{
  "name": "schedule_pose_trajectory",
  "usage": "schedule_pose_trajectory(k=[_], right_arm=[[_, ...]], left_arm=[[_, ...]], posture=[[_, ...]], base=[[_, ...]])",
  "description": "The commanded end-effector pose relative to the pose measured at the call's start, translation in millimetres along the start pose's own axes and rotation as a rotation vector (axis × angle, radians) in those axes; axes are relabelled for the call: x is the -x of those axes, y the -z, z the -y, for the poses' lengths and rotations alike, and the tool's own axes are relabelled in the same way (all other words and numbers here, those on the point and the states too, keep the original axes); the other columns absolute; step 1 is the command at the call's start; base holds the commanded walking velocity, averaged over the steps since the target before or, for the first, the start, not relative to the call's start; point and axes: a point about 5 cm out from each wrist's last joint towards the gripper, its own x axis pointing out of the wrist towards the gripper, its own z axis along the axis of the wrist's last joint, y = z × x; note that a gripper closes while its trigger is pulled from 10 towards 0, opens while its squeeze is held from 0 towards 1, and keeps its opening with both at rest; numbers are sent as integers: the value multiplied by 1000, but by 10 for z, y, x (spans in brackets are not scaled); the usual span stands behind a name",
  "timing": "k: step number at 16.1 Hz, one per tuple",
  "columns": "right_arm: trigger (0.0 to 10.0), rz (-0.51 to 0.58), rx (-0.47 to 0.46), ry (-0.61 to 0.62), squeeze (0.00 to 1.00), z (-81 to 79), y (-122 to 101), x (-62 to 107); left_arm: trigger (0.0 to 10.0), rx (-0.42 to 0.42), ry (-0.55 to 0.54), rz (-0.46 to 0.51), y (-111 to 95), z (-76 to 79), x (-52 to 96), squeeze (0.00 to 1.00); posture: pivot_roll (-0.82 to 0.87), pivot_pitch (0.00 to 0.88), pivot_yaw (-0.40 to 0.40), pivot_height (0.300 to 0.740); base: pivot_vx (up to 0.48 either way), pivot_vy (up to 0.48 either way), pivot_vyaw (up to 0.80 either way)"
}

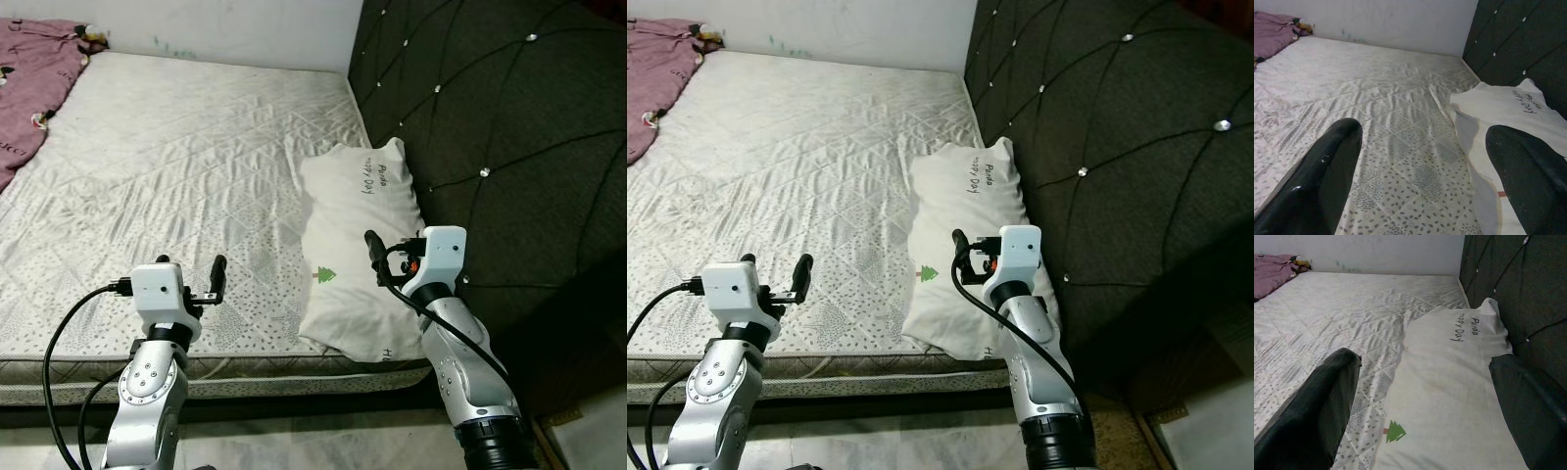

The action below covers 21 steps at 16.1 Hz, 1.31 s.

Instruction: Clean up the room

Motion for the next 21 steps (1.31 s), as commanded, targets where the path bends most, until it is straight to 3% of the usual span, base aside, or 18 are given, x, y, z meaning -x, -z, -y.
schedule_pose_trajectory(k=[1, 21], right_arm=[[10000, 9, 5, 3, 0, 19, -31, -8], [10000, 8, 21, -7, 0, -5, -42, -50]], left_arm=[[10000, 1, 10, 10, -21, 5, 24, 0], [10000, 21, 5, 23, -45, -6, -20, 0]], posture=[[-16, 106, -112, 740], [-21, 110, -121, 740]], base=[[0, 431, 0], [0, 478, 0]])
